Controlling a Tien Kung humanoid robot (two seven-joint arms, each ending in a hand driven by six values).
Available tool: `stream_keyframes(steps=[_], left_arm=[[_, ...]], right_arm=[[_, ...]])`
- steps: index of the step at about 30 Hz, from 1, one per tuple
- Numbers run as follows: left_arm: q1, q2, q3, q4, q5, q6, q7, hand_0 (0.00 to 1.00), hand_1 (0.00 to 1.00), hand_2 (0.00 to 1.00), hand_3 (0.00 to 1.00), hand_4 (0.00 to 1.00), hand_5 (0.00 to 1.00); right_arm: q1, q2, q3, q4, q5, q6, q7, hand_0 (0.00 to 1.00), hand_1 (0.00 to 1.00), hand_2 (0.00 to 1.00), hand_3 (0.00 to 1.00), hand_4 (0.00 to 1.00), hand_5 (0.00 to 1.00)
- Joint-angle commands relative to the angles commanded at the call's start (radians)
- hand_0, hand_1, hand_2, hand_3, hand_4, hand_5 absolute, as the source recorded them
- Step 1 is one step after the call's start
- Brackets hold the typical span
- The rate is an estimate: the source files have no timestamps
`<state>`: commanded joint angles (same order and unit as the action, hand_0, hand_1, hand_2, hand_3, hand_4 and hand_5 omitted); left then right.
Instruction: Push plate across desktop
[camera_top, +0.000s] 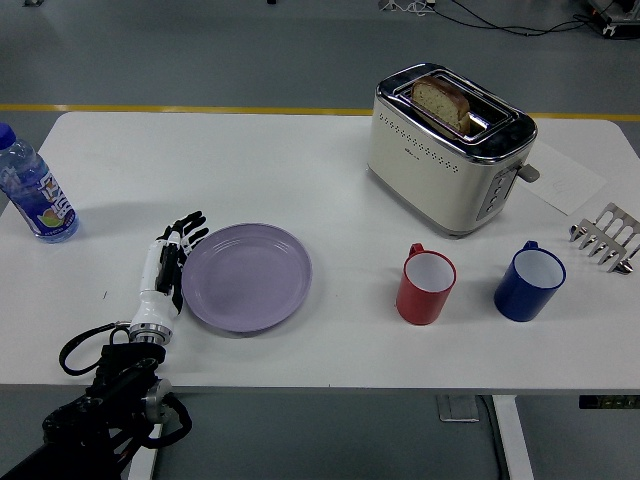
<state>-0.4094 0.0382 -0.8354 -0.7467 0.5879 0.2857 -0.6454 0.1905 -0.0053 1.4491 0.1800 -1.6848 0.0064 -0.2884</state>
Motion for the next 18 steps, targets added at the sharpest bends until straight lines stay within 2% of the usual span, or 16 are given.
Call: stream_keyframes(steps=[5, 13, 18], left_arm=[[-0.022, -0.012, 0.079, -0.004, -0.049, 0.016, 0.000, 0.761, 0.788, 0.809, 0.745, 0.356, 0.998], [-0.058, -0.030, 0.142, -0.008, -0.086, 0.026, 0.000, 0.763, 0.788, 0.811, 0.747, 0.357, 0.998], [-0.072, -0.038, 0.210, -0.011, -0.120, 0.029, 0.000, 0.763, 0.788, 0.811, 0.747, 0.357, 0.998]], right_arm=[[0.000, 0.000, 0.001, 0.000, -0.003, 0.001, 0.001, 0.639, 0.610, 0.642, 0.583, 0.361, 0.165], [-0.003, 0.000, 0.001, 0.000, -0.005, 0.002, 0.000, 0.640, 0.611, 0.642, 0.583, 0.361, 0.166], [-0.006, 0.000, -0.001, 0.000, -0.004, 0.003, -0.001, 0.640, 0.611, 0.642, 0.583, 0.361, 0.166]])
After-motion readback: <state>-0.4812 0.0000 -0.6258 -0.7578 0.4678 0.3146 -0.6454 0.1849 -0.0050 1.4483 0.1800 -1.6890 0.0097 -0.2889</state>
